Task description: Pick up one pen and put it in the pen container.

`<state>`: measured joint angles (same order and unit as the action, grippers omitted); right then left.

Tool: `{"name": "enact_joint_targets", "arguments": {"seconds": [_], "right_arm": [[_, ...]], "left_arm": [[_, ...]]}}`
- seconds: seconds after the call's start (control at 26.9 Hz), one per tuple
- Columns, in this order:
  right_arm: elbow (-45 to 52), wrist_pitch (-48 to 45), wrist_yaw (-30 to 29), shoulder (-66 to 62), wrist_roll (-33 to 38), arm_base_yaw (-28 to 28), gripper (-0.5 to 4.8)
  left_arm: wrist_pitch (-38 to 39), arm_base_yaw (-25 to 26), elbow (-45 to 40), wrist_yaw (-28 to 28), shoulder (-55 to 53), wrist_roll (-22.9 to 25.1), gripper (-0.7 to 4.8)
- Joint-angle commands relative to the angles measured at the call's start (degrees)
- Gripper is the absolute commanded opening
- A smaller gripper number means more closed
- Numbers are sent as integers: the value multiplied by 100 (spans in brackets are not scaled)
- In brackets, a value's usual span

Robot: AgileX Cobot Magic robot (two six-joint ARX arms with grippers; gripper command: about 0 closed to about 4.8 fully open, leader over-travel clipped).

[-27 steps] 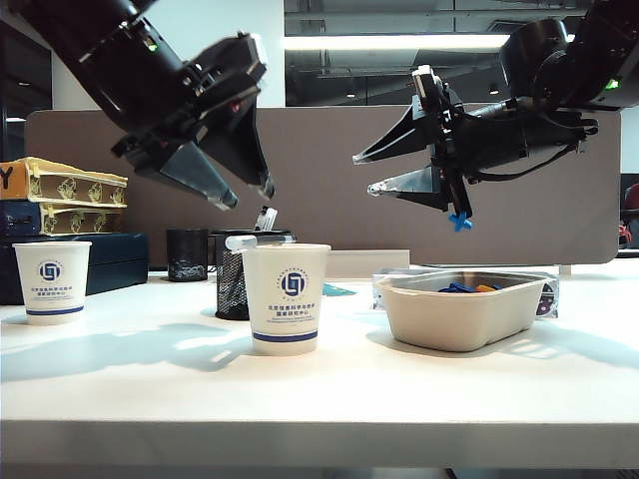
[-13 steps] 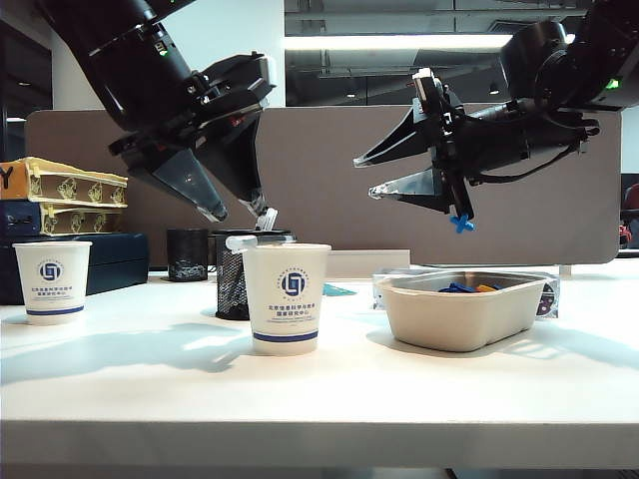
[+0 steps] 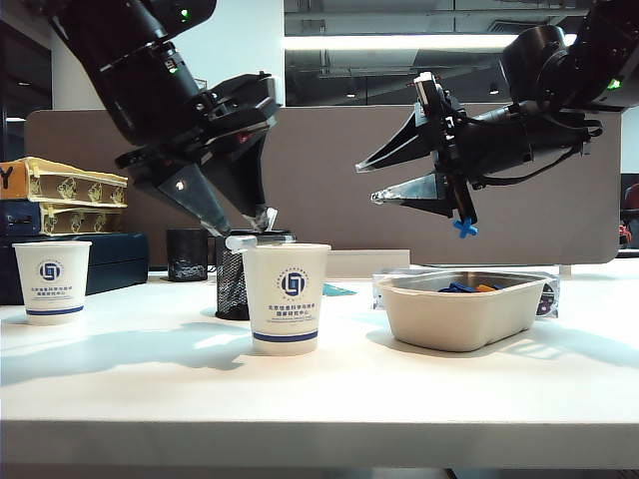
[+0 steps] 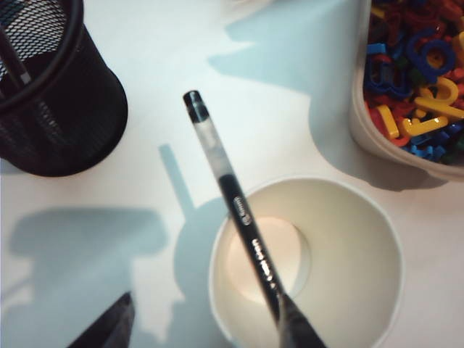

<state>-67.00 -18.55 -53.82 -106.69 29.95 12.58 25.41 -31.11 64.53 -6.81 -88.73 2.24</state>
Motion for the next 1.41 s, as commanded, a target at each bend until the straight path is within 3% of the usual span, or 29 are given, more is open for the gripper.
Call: {"name": "enact_joint_targets", "arguments": {"seconds": [0.04,1.41], "right_arm": [[-31,-55,-31,39,-42,-2,208],[-31,59,-24,39,-142,-4,208]], "left_arm": [[-63,-57,44,13,9,-101,252],[57,-153,109,-345,-313,-326,247]]}}
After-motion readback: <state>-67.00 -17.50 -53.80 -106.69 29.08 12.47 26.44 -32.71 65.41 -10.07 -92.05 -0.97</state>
